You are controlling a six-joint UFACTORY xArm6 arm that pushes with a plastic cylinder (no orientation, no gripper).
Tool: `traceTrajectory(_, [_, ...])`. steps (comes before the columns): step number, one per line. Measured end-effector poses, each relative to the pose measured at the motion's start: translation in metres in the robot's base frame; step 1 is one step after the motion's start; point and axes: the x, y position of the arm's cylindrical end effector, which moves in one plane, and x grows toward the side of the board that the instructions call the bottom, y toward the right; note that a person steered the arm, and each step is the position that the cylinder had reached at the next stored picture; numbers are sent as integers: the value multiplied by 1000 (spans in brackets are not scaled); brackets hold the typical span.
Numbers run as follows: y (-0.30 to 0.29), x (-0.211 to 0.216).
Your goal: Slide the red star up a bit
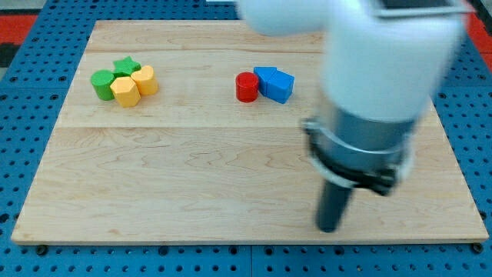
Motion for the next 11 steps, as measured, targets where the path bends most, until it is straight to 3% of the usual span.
traceTrajectory(2, [53,-49])
traceTrajectory(4, [27,-137])
traceTrajectory(5, [20,-147])
traceTrajectory(9, [24,-108])
traceTrajectory(11, [10,-111])
